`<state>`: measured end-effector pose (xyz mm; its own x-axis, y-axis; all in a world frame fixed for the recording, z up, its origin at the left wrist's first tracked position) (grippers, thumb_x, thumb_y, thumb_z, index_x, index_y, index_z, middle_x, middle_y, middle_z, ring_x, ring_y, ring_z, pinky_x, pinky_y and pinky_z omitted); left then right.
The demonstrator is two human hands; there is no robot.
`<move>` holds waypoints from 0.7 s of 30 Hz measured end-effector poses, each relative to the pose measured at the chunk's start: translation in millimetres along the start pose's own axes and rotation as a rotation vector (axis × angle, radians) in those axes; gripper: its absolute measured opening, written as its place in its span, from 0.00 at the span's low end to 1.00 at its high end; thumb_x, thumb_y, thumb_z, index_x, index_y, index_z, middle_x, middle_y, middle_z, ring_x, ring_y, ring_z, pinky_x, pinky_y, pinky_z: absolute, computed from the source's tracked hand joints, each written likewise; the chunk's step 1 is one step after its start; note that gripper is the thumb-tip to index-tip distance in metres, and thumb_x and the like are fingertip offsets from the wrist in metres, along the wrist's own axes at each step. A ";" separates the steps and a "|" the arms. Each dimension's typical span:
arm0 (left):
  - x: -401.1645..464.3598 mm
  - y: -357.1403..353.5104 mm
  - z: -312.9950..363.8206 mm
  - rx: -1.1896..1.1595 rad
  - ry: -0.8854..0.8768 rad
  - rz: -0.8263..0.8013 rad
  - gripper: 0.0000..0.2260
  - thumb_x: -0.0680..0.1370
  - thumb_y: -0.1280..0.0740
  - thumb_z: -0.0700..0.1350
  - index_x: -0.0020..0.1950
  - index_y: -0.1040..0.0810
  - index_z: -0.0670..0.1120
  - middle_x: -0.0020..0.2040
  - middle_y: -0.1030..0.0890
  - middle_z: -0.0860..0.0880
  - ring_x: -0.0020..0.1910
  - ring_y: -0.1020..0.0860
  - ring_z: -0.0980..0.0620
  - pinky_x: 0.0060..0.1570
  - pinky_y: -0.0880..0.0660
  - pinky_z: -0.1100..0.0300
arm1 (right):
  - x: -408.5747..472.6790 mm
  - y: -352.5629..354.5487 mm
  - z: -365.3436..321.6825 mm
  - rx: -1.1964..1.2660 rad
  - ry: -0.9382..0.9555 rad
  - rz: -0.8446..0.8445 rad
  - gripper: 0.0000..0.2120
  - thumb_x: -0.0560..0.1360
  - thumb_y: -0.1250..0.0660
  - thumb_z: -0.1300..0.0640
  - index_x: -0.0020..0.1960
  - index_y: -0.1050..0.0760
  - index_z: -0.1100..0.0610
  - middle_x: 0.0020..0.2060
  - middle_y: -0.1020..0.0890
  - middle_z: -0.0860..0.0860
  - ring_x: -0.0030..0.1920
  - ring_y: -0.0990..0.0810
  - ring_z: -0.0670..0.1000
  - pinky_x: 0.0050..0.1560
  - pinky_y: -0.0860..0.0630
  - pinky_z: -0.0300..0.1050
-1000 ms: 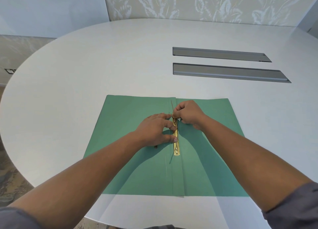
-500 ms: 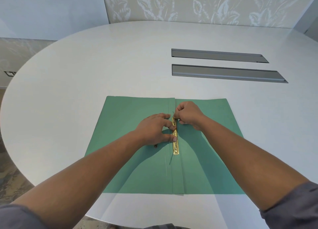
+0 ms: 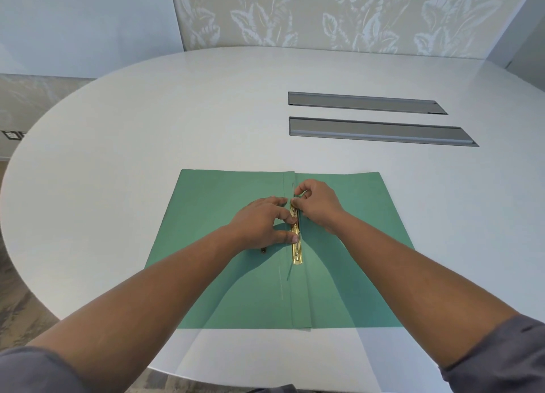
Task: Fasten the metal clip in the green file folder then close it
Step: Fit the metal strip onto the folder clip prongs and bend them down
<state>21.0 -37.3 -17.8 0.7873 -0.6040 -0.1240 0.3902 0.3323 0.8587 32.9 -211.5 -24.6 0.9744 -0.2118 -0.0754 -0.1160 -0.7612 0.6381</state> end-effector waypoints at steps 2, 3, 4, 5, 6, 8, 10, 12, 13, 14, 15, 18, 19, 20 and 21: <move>-0.6 0.7 1.2 0.003 -0.001 -0.004 0.22 0.71 0.27 0.64 0.63 0.19 0.60 0.79 0.34 0.51 0.78 0.37 0.51 0.73 0.38 0.52 | -5.9 0.3 0.8 -0.034 0.041 0.014 0.05 0.74 0.27 0.56 0.49 0.20 0.54 0.37 0.21 0.48 0.38 0.22 0.49 0.43 0.23 0.48; -0.8 1.0 1.4 -0.001 0.001 -0.006 0.22 0.71 0.27 0.64 0.63 0.19 0.60 0.79 0.34 0.51 0.78 0.37 0.51 0.73 0.39 0.52 | -8.4 0.3 1.6 -0.033 0.045 0.013 0.05 0.74 0.27 0.56 0.49 0.20 0.54 0.37 0.20 0.49 0.38 0.22 0.48 0.43 0.23 0.47; -0.9 1.0 1.5 -0.004 0.004 -0.005 0.22 0.71 0.27 0.64 0.63 0.19 0.60 0.79 0.34 0.51 0.78 0.37 0.51 0.73 0.39 0.52 | -11.1 1.0 2.3 -0.021 0.040 0.006 0.04 0.74 0.28 0.56 0.49 0.19 0.54 0.38 0.19 0.50 0.38 0.22 0.49 0.44 0.22 0.48; -0.7 0.8 1.4 -0.004 0.005 -0.005 0.22 0.71 0.27 0.64 0.63 0.19 0.60 0.79 0.34 0.52 0.78 0.37 0.51 0.73 0.39 0.52 | -13.9 2.1 3.2 -0.004 0.034 -0.008 0.03 0.75 0.28 0.56 0.48 0.19 0.54 0.39 0.18 0.52 0.39 0.21 0.49 0.45 0.21 0.51; -0.4 0.3 1.1 -0.003 0.006 -0.005 0.22 0.71 0.27 0.64 0.63 0.19 0.60 0.79 0.34 0.52 0.78 0.38 0.51 0.73 0.39 0.52 | -17.2 3.7 4.1 0.015 0.026 -0.030 0.02 0.75 0.28 0.57 0.47 0.20 0.54 0.40 0.17 0.53 0.38 0.21 0.50 0.45 0.19 0.52; 0.0 -0.7 0.4 -0.001 0.007 -0.004 0.22 0.71 0.26 0.65 0.62 0.19 0.60 0.79 0.34 0.52 0.78 0.38 0.51 0.73 0.39 0.53 | -26.2 9.1 4.5 0.080 0.001 -0.093 0.01 0.75 0.28 0.60 0.46 0.20 0.56 0.38 0.18 0.53 0.36 0.21 0.49 0.41 0.18 0.50; 0.0 -0.8 0.0 0.000 0.008 -0.001 0.21 0.71 0.26 0.65 0.61 0.19 0.60 0.79 0.34 0.53 0.78 0.38 0.51 0.72 0.39 0.53 | -38.0 16.1 2.5 0.140 -0.032 -0.171 0.02 0.76 0.29 0.60 0.47 0.21 0.59 0.36 0.19 0.52 0.34 0.22 0.48 0.33 0.22 0.43; 0.1 -0.6 -0.2 0.006 0.006 0.000 0.20 0.71 0.27 0.65 0.60 0.18 0.60 0.79 0.34 0.53 0.78 0.38 0.52 0.72 0.39 0.53 | -50.7 20.8 0.0 0.179 -0.080 -0.262 0.06 0.76 0.28 0.57 0.45 0.22 0.60 0.33 0.21 0.51 0.31 0.25 0.47 0.30 0.27 0.40; 0.1 -0.6 0.0 0.009 0.006 0.001 0.19 0.71 0.27 0.65 0.59 0.18 0.60 0.79 0.34 0.54 0.78 0.37 0.52 0.71 0.39 0.53 | -56.9 21.8 -1.4 0.193 -0.108 -0.307 0.08 0.77 0.28 0.55 0.44 0.23 0.59 0.31 0.22 0.51 0.29 0.26 0.47 0.28 0.30 0.40; 0.1 -0.6 0.4 0.011 0.006 0.001 0.18 0.71 0.27 0.64 0.58 0.18 0.60 0.79 0.34 0.54 0.78 0.37 0.52 0.71 0.38 0.53 | -62.7 22.3 -3.5 0.194 -0.135 -0.346 0.10 0.76 0.28 0.53 0.43 0.23 0.58 0.30 0.22 0.51 0.27 0.27 0.46 0.26 0.33 0.40; 0.3 -0.7 0.6 0.012 0.008 0.000 0.17 0.71 0.26 0.64 0.58 0.18 0.60 0.79 0.34 0.54 0.78 0.37 0.52 0.71 0.38 0.52 | -68.0 22.3 -5.8 0.177 -0.159 -0.377 0.12 0.76 0.28 0.50 0.42 0.23 0.58 0.29 0.22 0.51 0.26 0.28 0.46 0.25 0.35 0.39; 0.9 -0.3 0.9 0.022 0.010 0.005 0.18 0.72 0.26 0.62 0.60 0.19 0.61 0.79 0.34 0.54 0.77 0.37 0.53 0.72 0.37 0.52 | -80.8 21.2 -14.5 0.078 -0.212 -0.442 0.17 0.74 0.28 0.45 0.39 0.22 0.58 0.27 0.23 0.50 0.23 0.29 0.46 0.22 0.38 0.37; 1.2 -0.3 1.0 0.030 0.012 0.001 0.18 0.72 0.26 0.61 0.61 0.19 0.61 0.79 0.34 0.55 0.77 0.36 0.53 0.72 0.37 0.52 | -83.8 21.2 -17.0 0.047 -0.219 -0.460 0.17 0.73 0.28 0.45 0.38 0.22 0.59 0.26 0.23 0.51 0.23 0.30 0.47 0.22 0.38 0.37; 1.5 0.0 1.1 0.042 0.015 -0.003 0.19 0.72 0.26 0.61 0.62 0.19 0.61 0.79 0.34 0.55 0.77 0.36 0.53 0.72 0.37 0.52 | -86.6 22.1 -18.9 0.012 -0.215 -0.475 0.16 0.72 0.27 0.46 0.37 0.22 0.59 0.26 0.22 0.52 0.23 0.30 0.47 0.22 0.38 0.36; 1.7 0.4 1.1 0.054 0.018 -0.003 0.19 0.73 0.27 0.61 0.62 0.20 0.61 0.79 0.34 0.55 0.77 0.36 0.53 0.72 0.37 0.52 | -88.7 23.3 -20.4 -0.026 -0.203 -0.484 0.14 0.72 0.28 0.48 0.36 0.21 0.59 0.27 0.22 0.53 0.23 0.29 0.48 0.23 0.38 0.36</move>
<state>22.0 -39.0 -17.1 0.7948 -0.5917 -0.1348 0.3667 0.2912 0.8836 -52.3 -198.0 12.6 0.8578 0.0439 -0.5122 0.3459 -0.7863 0.5119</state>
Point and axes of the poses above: each hand's wrist, its own x-axis towards the middle knuckle, its own y-axis out of the back of the hand, z = x × y, the point moved 2 cm from there along x, towards the middle knuckle
